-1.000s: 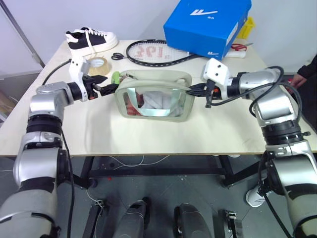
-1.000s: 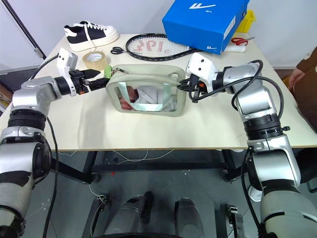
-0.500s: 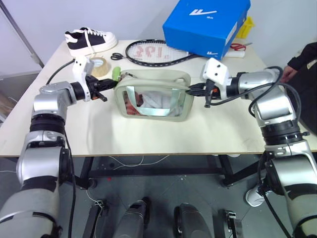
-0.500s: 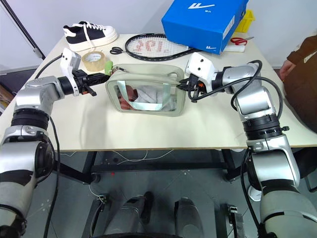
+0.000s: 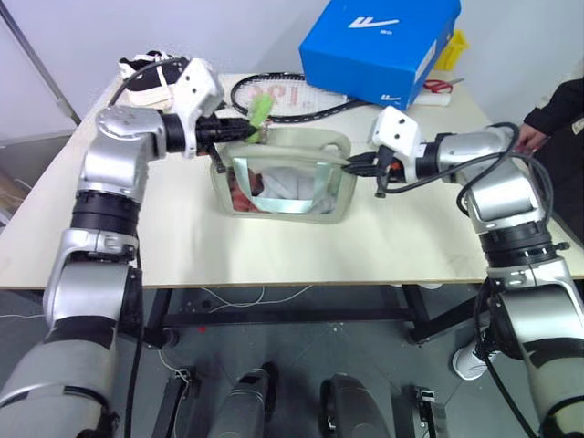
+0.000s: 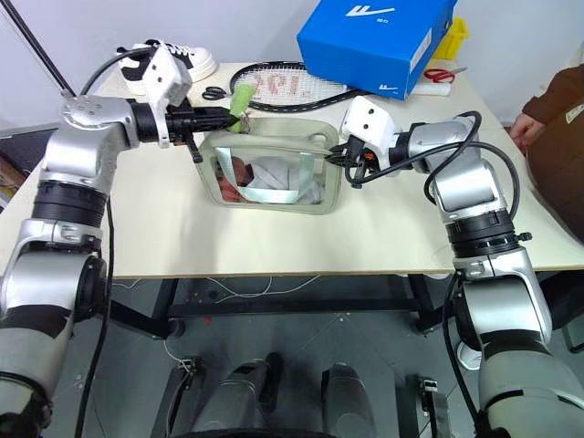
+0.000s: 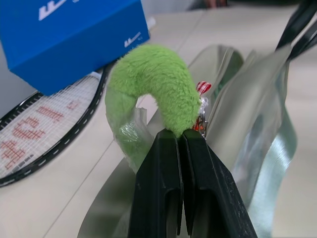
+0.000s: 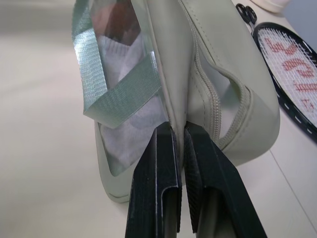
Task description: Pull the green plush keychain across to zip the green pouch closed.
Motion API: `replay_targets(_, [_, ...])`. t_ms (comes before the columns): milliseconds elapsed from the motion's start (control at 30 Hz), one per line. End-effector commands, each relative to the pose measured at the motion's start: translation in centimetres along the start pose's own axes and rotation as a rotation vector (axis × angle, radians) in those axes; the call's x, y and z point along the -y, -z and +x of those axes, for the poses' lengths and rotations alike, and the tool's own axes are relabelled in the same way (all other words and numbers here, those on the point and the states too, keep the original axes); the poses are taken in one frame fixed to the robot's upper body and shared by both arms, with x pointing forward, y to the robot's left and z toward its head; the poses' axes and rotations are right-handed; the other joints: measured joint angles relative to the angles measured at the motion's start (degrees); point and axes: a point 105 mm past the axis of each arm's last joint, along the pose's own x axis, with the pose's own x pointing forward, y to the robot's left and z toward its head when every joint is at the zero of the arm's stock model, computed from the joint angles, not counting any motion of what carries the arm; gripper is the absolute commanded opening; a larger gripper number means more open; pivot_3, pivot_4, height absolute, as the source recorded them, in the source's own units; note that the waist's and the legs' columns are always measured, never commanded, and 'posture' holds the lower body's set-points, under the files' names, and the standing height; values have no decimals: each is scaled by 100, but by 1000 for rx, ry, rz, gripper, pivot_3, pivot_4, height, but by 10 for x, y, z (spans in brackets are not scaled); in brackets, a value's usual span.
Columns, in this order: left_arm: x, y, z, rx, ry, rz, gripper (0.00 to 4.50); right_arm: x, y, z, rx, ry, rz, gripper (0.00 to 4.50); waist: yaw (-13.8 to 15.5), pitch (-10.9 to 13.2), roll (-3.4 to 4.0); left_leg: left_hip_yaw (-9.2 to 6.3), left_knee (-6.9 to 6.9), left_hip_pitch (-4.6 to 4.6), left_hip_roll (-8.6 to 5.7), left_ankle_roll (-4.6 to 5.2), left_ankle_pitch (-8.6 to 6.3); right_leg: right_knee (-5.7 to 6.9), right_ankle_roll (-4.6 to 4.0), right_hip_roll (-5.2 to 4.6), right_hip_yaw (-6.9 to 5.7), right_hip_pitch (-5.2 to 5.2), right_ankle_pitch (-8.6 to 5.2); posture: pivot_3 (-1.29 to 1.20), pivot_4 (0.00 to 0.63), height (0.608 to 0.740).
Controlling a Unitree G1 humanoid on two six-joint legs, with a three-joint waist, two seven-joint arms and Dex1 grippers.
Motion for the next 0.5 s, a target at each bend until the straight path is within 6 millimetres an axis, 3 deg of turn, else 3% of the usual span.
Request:
replay_targets(33, [-10,-11,-11,10,-37,44,636,2,-11,-3,34,21,-30,0,6,0,0,0,0,0,0,0,0,1,0,0,0,-1,0,0,150,740])
replay_targets(67, [-11,-12,-12,12,-36,42,924,2,-11,-3,34,21,-29,0,8,0,0,0,0,0,0,0,0,1,0,0,0,0,0,0,150,740])
replay_targets(233, [-18,-23,-25,15,-66,55,3446,3,-10,-2,33,25,-28,0,10,0,0,0,1,0,-1,0,0,1,0,0,-1,1,0,0,150,740])
replay_targets(400, [-18,-25,-50,-41,-31,83,3446,4,-11,0,36,25,-30,0,4,0,0,1,-1,-1,1,0,0,3,0,1,1,-4,0,0,150,740])
replay_targets(500, [-18,-20,-55,-56,-48,68,3446,5,-11,0,38,25,-31,0,8,0,0,1,0,3,1,0,0,4,0,1,0,2,0,0,150,740])
